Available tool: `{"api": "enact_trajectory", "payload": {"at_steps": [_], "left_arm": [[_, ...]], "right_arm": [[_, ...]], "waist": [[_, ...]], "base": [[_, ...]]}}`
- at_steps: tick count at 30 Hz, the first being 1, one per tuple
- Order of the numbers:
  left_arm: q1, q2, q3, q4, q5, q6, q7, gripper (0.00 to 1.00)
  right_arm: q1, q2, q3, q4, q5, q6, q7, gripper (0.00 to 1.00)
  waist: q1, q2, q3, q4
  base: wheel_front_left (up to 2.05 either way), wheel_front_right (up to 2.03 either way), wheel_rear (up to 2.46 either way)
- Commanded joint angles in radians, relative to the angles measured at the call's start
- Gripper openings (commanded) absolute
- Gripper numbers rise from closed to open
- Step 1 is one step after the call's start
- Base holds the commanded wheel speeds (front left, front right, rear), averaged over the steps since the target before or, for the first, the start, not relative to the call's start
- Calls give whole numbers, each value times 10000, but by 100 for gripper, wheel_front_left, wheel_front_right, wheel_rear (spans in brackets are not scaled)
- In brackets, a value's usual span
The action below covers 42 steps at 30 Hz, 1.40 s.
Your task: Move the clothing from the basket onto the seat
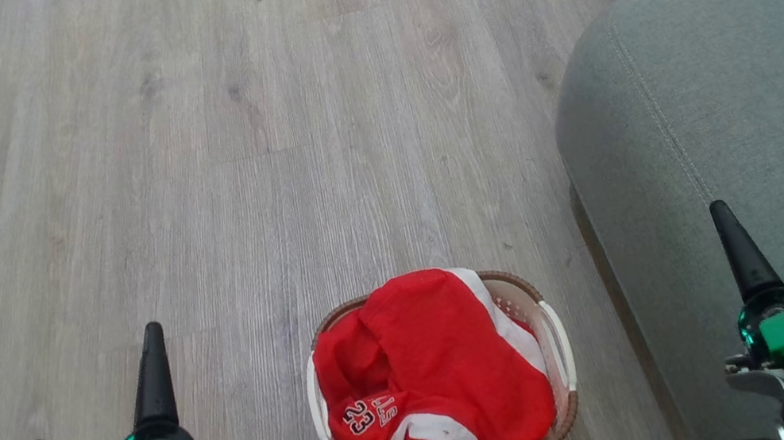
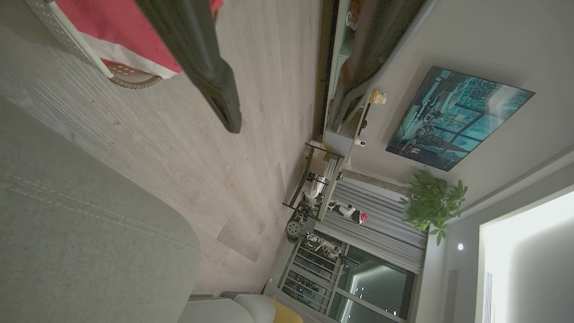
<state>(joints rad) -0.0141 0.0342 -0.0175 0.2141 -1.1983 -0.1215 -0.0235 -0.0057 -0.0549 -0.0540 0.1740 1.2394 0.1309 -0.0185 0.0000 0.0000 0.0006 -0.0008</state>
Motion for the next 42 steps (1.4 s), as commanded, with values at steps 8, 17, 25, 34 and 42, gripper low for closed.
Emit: {"api": "enact_trajectory", "payload": {"at_steps": [8, 17, 25, 34, 42], "left_arm": [[-509, 115, 1, -571, 1650, 123, -312, 100], [-512, 125, -196, -737, 3385, 226, -604, 100], [-524, 128, -322, -880, 4327, 288, -809, 100], [-546, 132, -466, -1088, 5411, 348, -1072, 100], [-596, 137, -585, -1247, 6335, 384, -1307, 100]], "right_arm": [[-177, -351, 403, -621, -1638, -1, -337, 100], [-119, -355, 534, -775, -3273, -1, -632, 100], [-91, -354, 533, -828, -4263, -1, -840, 100], [-73, -336, 556, -991, -5373, -1, -1106, 100], [-46, -312, 594, -1159, -6309, -1, -1344, 100]], "waist": [[0, 0, 1, -1], [0, 0, 36, 13], [0, 0, 46, 15], [0, 0, 64, 26], [0, 0, 100, 41]], "base": [[0, 0, 0], [0, 0, 0], [0, 0, 0], [0, 0, 0], [0, 0, 0]]}}
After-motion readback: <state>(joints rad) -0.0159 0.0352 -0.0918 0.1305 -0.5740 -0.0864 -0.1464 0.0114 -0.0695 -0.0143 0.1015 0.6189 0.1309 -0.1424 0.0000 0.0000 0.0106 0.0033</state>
